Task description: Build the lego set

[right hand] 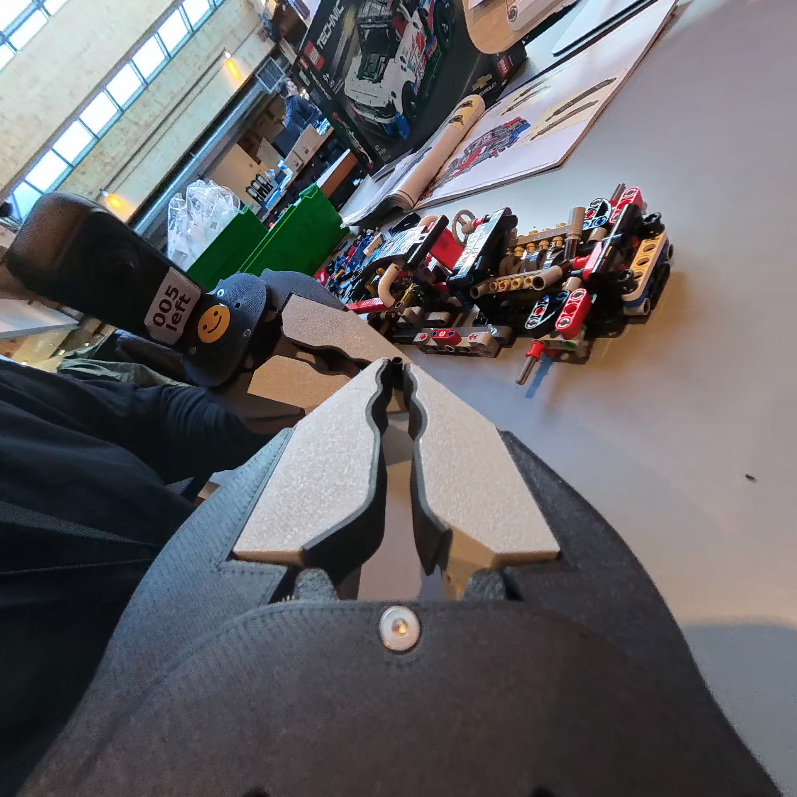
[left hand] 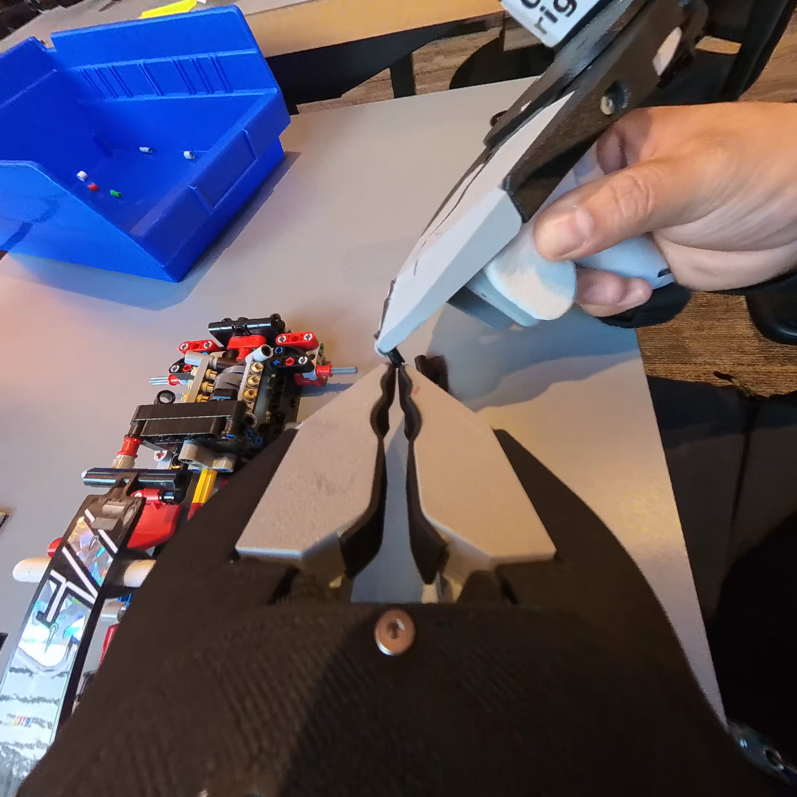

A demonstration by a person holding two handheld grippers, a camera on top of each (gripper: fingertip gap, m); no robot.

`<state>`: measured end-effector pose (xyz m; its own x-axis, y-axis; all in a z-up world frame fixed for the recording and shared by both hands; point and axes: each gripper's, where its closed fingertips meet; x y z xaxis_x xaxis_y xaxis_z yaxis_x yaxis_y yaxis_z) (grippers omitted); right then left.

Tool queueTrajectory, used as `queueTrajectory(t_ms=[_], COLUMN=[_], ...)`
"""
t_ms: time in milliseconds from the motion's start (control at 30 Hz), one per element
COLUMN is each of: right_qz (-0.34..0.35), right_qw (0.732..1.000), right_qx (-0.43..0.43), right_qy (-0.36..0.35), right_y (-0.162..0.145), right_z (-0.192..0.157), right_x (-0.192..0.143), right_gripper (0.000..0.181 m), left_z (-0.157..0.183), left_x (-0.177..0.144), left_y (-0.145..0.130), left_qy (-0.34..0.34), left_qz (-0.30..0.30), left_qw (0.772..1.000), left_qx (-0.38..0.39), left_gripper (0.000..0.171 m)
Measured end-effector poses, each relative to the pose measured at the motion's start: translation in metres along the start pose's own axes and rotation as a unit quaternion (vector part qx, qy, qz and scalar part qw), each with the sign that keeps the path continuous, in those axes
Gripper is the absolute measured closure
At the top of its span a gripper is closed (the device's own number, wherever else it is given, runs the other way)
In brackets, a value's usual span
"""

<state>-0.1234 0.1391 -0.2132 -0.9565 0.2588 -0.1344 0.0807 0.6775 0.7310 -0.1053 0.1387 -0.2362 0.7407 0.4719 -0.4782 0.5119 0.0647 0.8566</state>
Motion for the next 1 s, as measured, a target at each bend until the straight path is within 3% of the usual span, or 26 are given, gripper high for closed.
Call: queueTrajectory(t_ms=[567,700,1000], right_qz=[0.025,0.034,0.059], right_qw=[0.998,0.999,0.997], right_qx=[0.039,0.012,0.038], right_qy=[0.043,0.031,0.03], right_y=[0.008,0.013,0.017], right_z=[-0.005,-0.004,-0.001], right_x=[0.009,0.009,0.01], right_gripper=[0.181,0.181,0.181], left_z=[-0.001,-0.004,-0.011], left_x=[-0.001,-0.002,-0.006], left_y=[0.003,0.005,0.011], left_qy=[-0.016,-0.01,-0.006], left_qz=[0.018,0.027,0.049], left_qw=[0.999,0.999,0.996], left_qx=[-0.035,-0.041,-0.074], left_gripper=[0.166,0.164,0.163])
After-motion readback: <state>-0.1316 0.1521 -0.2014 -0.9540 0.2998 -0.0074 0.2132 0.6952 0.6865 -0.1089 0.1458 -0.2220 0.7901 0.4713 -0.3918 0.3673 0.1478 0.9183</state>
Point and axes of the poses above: each gripper's, where its closed fingertips meet, x out along the fingers, y out of its top, z = x × y across the jaws, and after that the axes turned 3 degrees about y, right-handed
